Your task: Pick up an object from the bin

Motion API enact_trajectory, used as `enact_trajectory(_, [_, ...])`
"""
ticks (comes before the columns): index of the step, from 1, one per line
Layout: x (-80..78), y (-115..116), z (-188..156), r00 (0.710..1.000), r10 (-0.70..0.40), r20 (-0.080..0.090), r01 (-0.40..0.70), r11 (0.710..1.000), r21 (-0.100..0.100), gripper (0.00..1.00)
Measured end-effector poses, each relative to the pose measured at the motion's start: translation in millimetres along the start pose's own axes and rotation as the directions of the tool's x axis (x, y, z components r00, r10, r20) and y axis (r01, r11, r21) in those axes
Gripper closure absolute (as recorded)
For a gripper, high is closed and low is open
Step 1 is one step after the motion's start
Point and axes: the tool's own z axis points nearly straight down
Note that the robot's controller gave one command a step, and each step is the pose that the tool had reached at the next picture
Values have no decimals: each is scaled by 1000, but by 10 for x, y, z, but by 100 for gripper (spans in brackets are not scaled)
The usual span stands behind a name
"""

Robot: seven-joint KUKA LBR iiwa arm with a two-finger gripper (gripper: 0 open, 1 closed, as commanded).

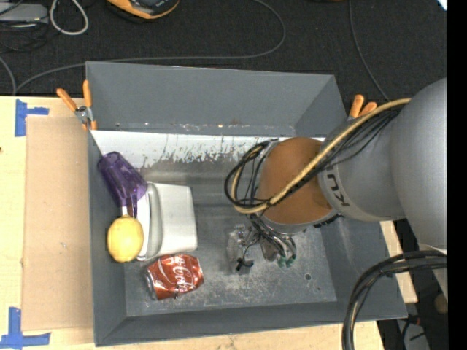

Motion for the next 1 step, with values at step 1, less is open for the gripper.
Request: enact_trajectory(1, [100, 1021, -154, 1000, 22, -1, -22, 1000, -1, 100])
